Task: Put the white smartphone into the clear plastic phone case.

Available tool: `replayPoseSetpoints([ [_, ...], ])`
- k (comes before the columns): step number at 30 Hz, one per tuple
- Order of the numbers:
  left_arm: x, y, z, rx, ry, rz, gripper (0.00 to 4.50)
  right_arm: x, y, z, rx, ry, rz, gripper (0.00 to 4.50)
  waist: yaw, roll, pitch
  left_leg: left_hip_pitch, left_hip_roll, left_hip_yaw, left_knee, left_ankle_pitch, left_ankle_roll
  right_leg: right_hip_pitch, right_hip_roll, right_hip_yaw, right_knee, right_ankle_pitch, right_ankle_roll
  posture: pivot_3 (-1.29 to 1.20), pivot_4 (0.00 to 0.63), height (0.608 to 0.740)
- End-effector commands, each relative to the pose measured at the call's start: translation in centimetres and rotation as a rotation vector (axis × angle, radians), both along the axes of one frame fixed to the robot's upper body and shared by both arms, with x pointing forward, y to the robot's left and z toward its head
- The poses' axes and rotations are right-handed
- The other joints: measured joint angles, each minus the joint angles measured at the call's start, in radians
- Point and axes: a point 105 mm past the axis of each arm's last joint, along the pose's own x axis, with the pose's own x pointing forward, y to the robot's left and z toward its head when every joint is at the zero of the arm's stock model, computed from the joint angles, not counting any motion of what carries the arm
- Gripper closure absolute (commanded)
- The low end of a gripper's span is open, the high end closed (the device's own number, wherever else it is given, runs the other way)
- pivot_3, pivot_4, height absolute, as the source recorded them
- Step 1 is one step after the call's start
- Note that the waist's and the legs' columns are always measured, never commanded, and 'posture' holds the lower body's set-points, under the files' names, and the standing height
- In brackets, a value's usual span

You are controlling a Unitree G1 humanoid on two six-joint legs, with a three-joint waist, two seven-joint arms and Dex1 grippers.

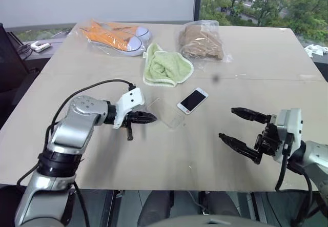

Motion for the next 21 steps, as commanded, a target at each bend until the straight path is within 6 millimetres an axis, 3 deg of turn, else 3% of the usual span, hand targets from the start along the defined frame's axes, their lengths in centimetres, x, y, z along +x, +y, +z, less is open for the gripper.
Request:
replayPoseSetpoints([
  [1, 0.3, -0.8, 1.7, -0.021, -0.133, -0.086, 4.45, 0.0, 0.3, 0.6, 0.011, -0.040, 0.018, 0.00, 0.000, 0.000, 0.000, 0.000, 0.000, 0.000, 0.000, 0.000, 0.000, 0.000, 0.000, 0.000, 0.000, 0.000, 0.000, 0.00, 0.150, 0.740],
  [3, 0.4, -1.1, 2.1, -0.043, -0.142, -0.163, 4.07, 0.0, 0.4, 0.6, 0.013, -0.042, 0.014, 0.00, 0.000, 0.000, 0.000, 0.000, 0.000, 0.000, 0.000, 0.000, 0.000, 0.000, 0.000, 0.000, 0.000, 0.000, 0.000, 0.00, 0.150, 0.740],
  [4, 0.7, -0.9, 1.9, -0.011, -0.149, -0.203, 3.61, 0.0, 0.4, 0.6, 0.014, -0.042, 0.011, 0.00, 0.000, 0.000, 0.000, 0.000, 0.000, 0.000, 0.000, 0.001, -0.002, 0.000, 0.000, 0.000, -0.001, 0.000, 0.000, 0.00, 0.150, 0.740],
  [6, 1.8, -0.2, 1.3, 0.058, -0.183, -0.262, 3.13, -0.1, 0.5, 0.6, 0.017, -0.041, 0.009, 0.00, 0.004, 0.000, 0.000, -0.001, 0.000, 0.001, 0.000, 0.003, -0.005, 0.000, 0.000, 0.000, -0.002, 0.000, 0.000, 0.00, 0.150, 0.740],
  [10, 3.0, 0.6, 0.1, 0.113, -0.095, -0.421, 1.34, 0.1, 0.5, 0.6, 0.014, -0.047, 0.002, 0.00, 0.003, 0.000, 0.000, -0.001, -0.001, 0.002, 0.000, 0.003, -0.005, -0.001, 0.001, 0.000, -0.001, 0.000, 0.000, 0.00, 0.150, 0.740],
  [14, 4.3, 1.0, -1.0, 0.189, -0.040, -0.520, 0.06, 0.1, 0.3, 0.8, 0.011, -0.061, -0.021, 0.00, 0.002, 0.000, 0.000, -0.001, -0.002, 0.002, 0.001, 0.002, -0.004, -0.001, 0.005, -0.003, -0.001, 0.000, 0.000, 0.00, 0.150, 0.740],
  [21, 5.4, 1.0, -2.9, 0.310, -0.022, -0.600, 0.06, -0.3, 0.4, 0.7, 0.016, -0.059, -0.046, 0.00, -0.011, -0.001, 0.000, -0.003, -0.002, 0.003, 0.002, 0.000, 0.000, -0.002, 0.003, -0.003, -0.001, 0.000, 0.000, 0.00, 0.150, 0.740],
])
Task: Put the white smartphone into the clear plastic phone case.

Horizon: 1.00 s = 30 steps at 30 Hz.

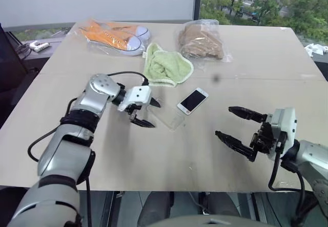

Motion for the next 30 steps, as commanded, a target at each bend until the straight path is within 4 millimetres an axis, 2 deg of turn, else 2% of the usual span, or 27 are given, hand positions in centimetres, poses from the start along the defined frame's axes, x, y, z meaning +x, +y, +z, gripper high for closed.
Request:
replayPoseSetpoints([
  [1, 0.1, 0.3, -0.6, 0.091, -0.022, -0.065, 0.06, -0.4, 0.2, 1.1, 0.006, -0.059, -0.003, 0.00, -0.001, 0.000, 0.000, 0.000, 0.000, 0.000, 0.000, 0.000, 0.000, 0.000, 0.000, 0.000, 0.000, 0.000, 0.000, 0.00, 0.150, 0.740],
  [3, 0.2, 0.5, -1.2, 0.161, -0.042, -0.106, 0.06, -0.4, 0.2, 1.2, 0.008, -0.061, -0.010, 0.00, -0.001, 0.000, 0.000, 0.001, 0.000, 0.000, 0.001, -0.001, 0.001, 0.001, 0.000, 0.000, 0.001, 0.000, 0.000, 0.00, 0.150, 0.740],
  [6, 0.5, 0.4, -1.4, 0.197, -0.091, -0.136, 0.84, -0.5, 0.2, 1.1, 0.008, -0.059, -0.013, 0.00, 0.000, 0.003, -0.003, 0.004, 0.000, 0.000, 0.001, -0.001, 0.001, 0.003, 0.001, 0.000, 0.002, 0.000, 0.000, 0.00, 0.150, 0.740],
  [9, 0.6, 0.2, -1.4, 0.192, -0.101, -0.147, 1.91, -0.5, 0.3, 1.1, 0.012, -0.059, -0.013, 0.00, 0.002, 0.006, -0.004, 0.011, 0.000, -0.001, 0.001, -0.001, 0.002, 0.009, 0.001, 0.000, 0.003, 0.000, 0.000, 0.00, 0.150, 0.740],
  [11, 0.5, 0.1, -1.3, 0.178, -0.096, -0.150, 2.77, -0.5, 0.3, 1.1, 0.014, -0.059, -0.011, 0.00, 0.003, 0.006, -0.005, 0.022, 0.000, -0.003, -0.001, -0.001, 0.002, 0.021, 0.001, 0.000, 0.002, 0.000, 0.000, 0.00, 0.150, 0.740],
  [13, 0.3, 0.1, -1.3, 0.164, -0.093, -0.156, 3.46, -0.5, 0.4, 1.1, 0.015, -0.057, -0.008, 0.00, 0.002, 0.005, -0.005, 0.022, 0.000, -0.003, -0.001, 0.000, 0.003, 0.022, 0.003, 0.000, 0.001, 0.000, 0.001, 0.00, 0.150, 0.740],
  [15, 0.2, 0.1, -1.3, 0.153, -0.092, -0.157, 4.42, -0.5, 0.4, 1.0, 0.016, -0.055, -0.005, 0.00, 0.000, 0.005, -0.005, 0.022, 0.001, -0.003, 0.000, 0.000, 0.003, 0.022, 0.003, 0.000, 0.001, 0.000, 0.001, 0.00, 0.150, 0.740],
  [22, 0.2, -0.1, -0.1, 0.037, -0.125, -0.112, 4.47, -0.4, 0.5, 1.0, 0.015, -0.051, 0.011, 0.00, 0.000, 0.004, -0.004, 0.015, 0.000, -0.001, -0.001, -0.001, 0.003, 0.015, -0.001, 0.001, -0.001, 0.000, 0.001, 0.00, 0.150, 0.740],
  [25, 0.7, -1.1, 2.6, -0.108, -0.223, -0.027, 4.47, -0.5, 0.4, 1.0, 0.012, -0.050, 0.010, 0.00, -0.002, 0.004, -0.002, 0.015, 0.000, -0.002, -0.001, -0.001, 0.004, 0.015, -0.001, 0.002, -0.002, 0.000, 0.001, 0.00, 0.150, 0.740],
  [28, -0.1, -0.7, 3.6, -0.147, -0.261, 0.073, 4.47, -0.7, 0.3, 0.9, 0.012, -0.046, 0.005, 0.00, -0.004, 0.004, -0.002, 0.014, 0.001, -0.002, -0.001, -0.001, 0.004, 0.014, -0.002, 0.003, -0.001, 0.000, 0.001, 0.00, 0.150, 0.740],
  [30, -1.6, -0.2, 3.6, -0.141, -0.207, 0.177, 4.47, -0.8, 0.2, 0.8, 0.010, -0.041, 0.004, 0.00, -0.007, 0.004, -0.002, 0.013, 0.001, -0.002, -0.002, -0.001, 0.004, 0.011, -0.002, 0.004, -0.001, 0.000, 0.001, 0.00, 0.150, 0.740],
])
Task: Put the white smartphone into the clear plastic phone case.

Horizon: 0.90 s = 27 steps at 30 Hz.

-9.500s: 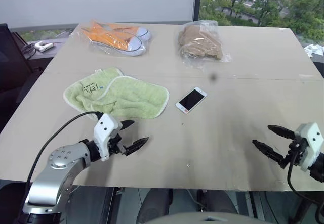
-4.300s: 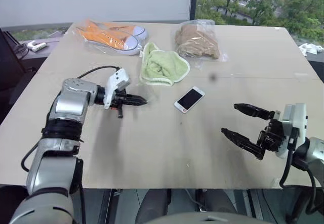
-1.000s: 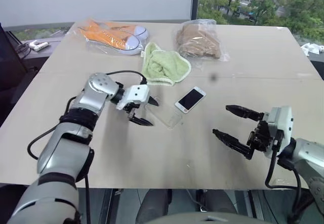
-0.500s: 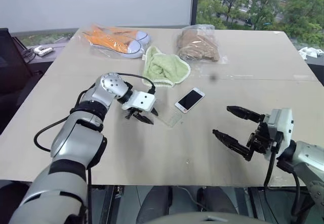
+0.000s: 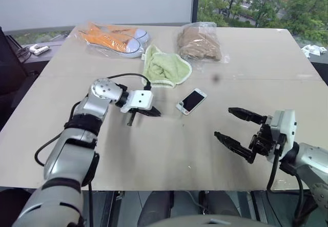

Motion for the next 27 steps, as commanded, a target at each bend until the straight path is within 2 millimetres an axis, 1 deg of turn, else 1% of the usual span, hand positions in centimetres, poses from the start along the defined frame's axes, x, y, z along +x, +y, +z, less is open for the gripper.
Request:
replayPoseSetpoints([
  [1, -1.7, 0.4, 2.1, -0.037, 0.018, 0.146, 4.47, -0.6, 0.0, 0.9, 0.003, -0.046, 0.011, 0.00, -0.003, 0.000, 0.000, -0.001, 0.000, 0.000, -0.001, 0.000, 0.000, -0.001, 0.000, 0.001, 0.000, 0.000, 0.000, 0.00, 0.150, 0.740],
  [4, -3.1, 0.3, 2.0, -0.029, 0.115, 0.308, 4.47, -0.5, 0.1, 0.8, 0.006, -0.042, 0.021, 0.00, 0.005, 0.000, 0.000, -0.005, 0.000, 0.000, -0.001, 0.000, 0.000, -0.005, 0.000, 0.002, 0.000, 0.000, 0.000, 0.00, 0.150, 0.740],
  [5, -3.9, -0.1, 1.9, -0.017, 0.144, 0.330, 4.47, -0.5, 0.2, 0.8, 0.007, -0.042, 0.024, 0.00, 0.008, 0.000, 0.000, -0.006, 0.000, 0.000, -0.001, 0.000, 0.000, -0.006, 0.000, 0.001, 0.000, 0.000, 0.000, 0.00, 0.150, 0.740],
  [6, -4.9, -0.8, 1.8, -0.024, 0.182, 0.340, 4.47, -0.4, 0.2, 0.8, 0.007, -0.043, 0.026, 0.00, 0.009, 0.000, 0.000, -0.007, 0.000, -0.001, 0.000, 0.000, 0.000, -0.007, 0.000, 0.000, 0.001, 0.000, 0.000, 0.00, 0.150, 0.740],
  [8, -7.3, -2.5, 1.7, -0.031, 0.258, 0.294, 4.47, -0.3, 0.3, 0.9, 0.012, -0.044, 0.029, 0.00, 0.009, 0.000, 0.000, -0.009, 0.000, -0.001, 0.001, 0.000, 0.000, -0.007, 0.000, -0.001, 0.001, 0.000, 0.000, 0.00, 0.150, 0.740],
  [9, -8.1, -3.0, 1.6, -0.029, 0.267, 0.266, 4.47, -0.3, 0.3, 0.9, 0.014, -0.044, 0.031, 0.00, 0.009, 0.000, 0.000, -0.009, 0.000, -0.001, 0.001, 0.000, 0.000, -0.007, -0.001, -0.001, 0.000, 0.000, 0.000, 0.00, 0.150, 0.740],
  [12, -8.8, -3.9, 0.3, -0.004, 0.255, 0.238, 4.47, -0.3, 0.7, 0.8, 0.014, -0.041, 0.047, 0.00, 0.008, 0.001, 0.000, -0.009, 0.000, -0.001, 0.001, 0.000, 0.000, -0.007, -0.001, -0.001, 0.000, 0.000, 0.000, 0.00, 0.150, 0.740],
  [14, -8.9, -4.3, -0.7, 0.038, 0.222, 0.201, 4.47, -0.2, 0.8, 0.8, 0.014, -0.042, 0.048, 0.00, 0.008, 0.001, 0.000, -0.008, 0.000, -0.001, 0.001, 0.000, 0.000, -0.007, 0.000, -0.001, 0.001, 0.000, 0.000, 0.00, 0.150, 0.740],
  [17, -8.6, -5.3, -1.2, 0.038, 0.214, 0.164, 4.47, -0.2, 0.6, 0.9, 0.009, -0.046, 0.042, 0.00, 0.009, 0.001, 0.000, -0.008, 0.000, -0.001, 0.001, 0.000, 0.000, -0.007, 0.000, 0.000, 0.001, 0.000, 0.000, 0.00, 0.150, 0.740],
  [20, -8.5, -5.3, -1.8, 0.071, 0.203, 0.138, 4.47, -0.3, 0.4, 1.0, 0.000, -0.049, 0.034, 0.00, 0.011, 0.001, 0.000, -0.009, 0.000, 0.000, 0.001, 0.000, 0.000, -0.007, 0.000, -0.001, 0.000, 0.000, 0.000, 0.00, 0.150, 0.740],
  [23, -9.0, -5.0, -2.2, 0.092, 0.205, 0.098, 3.61, -0.4, 0.1, 1.0, -0.007, -0.050, 0.026, 0.00, 0.010, 0.001, 0.000, -0.009, 0.000, 0.000, 0.000, 0.000, 0.000, -0.008, 0.000, 0.000, 0.000, 0.000, 0.000, 0.00, 0.150, 0.740],
  [25, -9.3, -5.3, -2.1, 0.080, 0.209, 0.068, 2.74, -0.4, 0.1, 0.9, -0.009, -0.047, 0.025, 0.00, 0.009, 0.001, 0.000, -0.009, 0.000, 0.000, 0.000, 0.000, 0.000, -0.008, 0.000, 0.000, 0.000, 0.000, 0.000, 0.00, 0.150, 0.740],
  [27, -8.9, -5.5, -1.8, 0.051, 0.193, 0.085, 1.69, -0.5, 0.1, 0.9, -0.014, -0.043, 0.033, 0.00, 0.009, 0.001, 0.000, -0.009, 0.000, 0.000, 0.000, 0.000, 0.000, -0.008, 0.000, 0.000, 0.000, 0.000, 0.000, 0.00, 0.150, 0.740],
])
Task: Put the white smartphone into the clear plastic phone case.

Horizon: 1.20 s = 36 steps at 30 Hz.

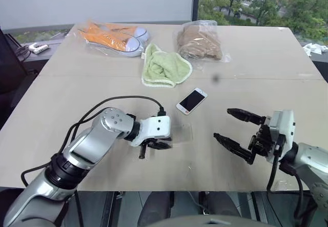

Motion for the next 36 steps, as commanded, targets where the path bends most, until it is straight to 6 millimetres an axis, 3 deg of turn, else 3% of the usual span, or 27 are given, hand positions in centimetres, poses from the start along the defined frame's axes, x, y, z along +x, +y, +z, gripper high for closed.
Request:
replayPoseSetpoints([
  [1, 0.2, -0.5, 0.8, -0.039, -0.038, -0.010, 1.22, -0.4, 0.1, 0.9, -0.004, -0.044, 0.020, 0.00, 0.000, 0.000, 0.000, 0.000, 0.000, 0.000, 0.000, 0.000, 0.000, 0.000, 0.000, 0.000, 0.000, 0.000, 0.000, 0.00, 0.150, 0.740],
  [4, 1.0, -0.3, 1.6, -0.080, -0.057, 0.045, 0.03, -0.5, 0.1, 0.5, -0.052, -0.036, 0.065, 0.00, 0.000, 0.000, 0.000, 0.000, 0.000, 0.000, 0.000, 0.000, 0.000, 0.000, 0.000, 0.000, 0.000, 0.000, 0.000, 0.00, 0.150, 0.740],
  [8, 1.0, 0.1, 2.3, -0.110, -0.049, 0.070, 0.03, -0.7, -0.3, -0.1, -0.130, -0.027, 0.110, 0.00, 0.000, 0.000, 0.000, 0.000, 0.000, 0.000, 0.000, 0.000, 0.000, 0.000, 0.000, 0.000, 0.000, 0.000, 0.000, 0.00, 0.150, 0.740],
  [13, 0.1, 0.6, 5.9, -0.282, -0.001, 0.075, 0.03, -0.3, -0.7, 0.1, -0.149, -0.036, 0.137, 0.00, -0.001, 0.000, 0.000, 0.000, 0.000, 0.000, 0.000, 0.000, 0.000, 0.000, 0.000, 0.000, 0.000, 0.000, 0.000, 0.00, 0.150, 0.740],
  [18, -0.1, 5.1, 7.8, -0.312, -0.041, 0.152, 0.03, 0.6, -0.3, -0.1, -0.162, -0.011, 0.195, 0.00, -0.009, 0.001, 0.001, 0.000, 0.001, 0.000, -0.001, 0.000, 0.000, -0.001, 0.000, 0.000, 0.000, 0.000, 0.000, 0.00, 0.150, 0.740],
  [21, -0.8, 7.5, 7.4, -0.350, -0.009, 0.221, 0.03, 1.5, -0.1, -1.2, -0.262, -0.017, 0.228, 0.00, -0.007, 0.001, 0.001, 0.001, 0.001, 0.001, -0.002, 0.000, 0.000, -0.001, 0.000, 0.002, 0.000, 0.000, 0.000, 0.00, 0.150, 0.740],
  [28, -1.2, 10.9, 3.2, -0.297, -0.089, 0.283, 0.03, 4.7, 2.0, -1.6, -0.362, -0.096, 0.314, 0.00, 0.002, 0.002, 0.002, 0.000, 0.000, 0.001, -0.002, 0.000, -0.001, -0.003, -0.002, 0.001, -0.001, 0.000, 0.000, 0.00, 0.150, 0.740],
  [32, -1.4, 11.3, 3.1, -0.311, -0.088, 0.260, 0.03, 6.6, 3.3, -1.5, -0.445, -0.142, 0.371, 0.00, 0.001, 0.002, 0.002, -0.001, 0.000, 0.001, -0.003, 0.000, -0.001, -0.004, -0.002, 0.000, -0.001, 0.000, -0.001, 0.00, 0.150, 0.740],
  [36, -1.1, 12.8, 2.8, -0.279, -0.105, 0.319, 0.03, 10.3, 4.2, -1.2, -0.523, -0.182, 0.329, 0.00, -0.004, 0.002, 0.002, -0.002, 0.000, 0.002, -0.003, 0.002, -0.004, -0.005, -0.003, 0.000, -0.001, 0.000, -0.001, 0.00, 0.150, 0.740],
])
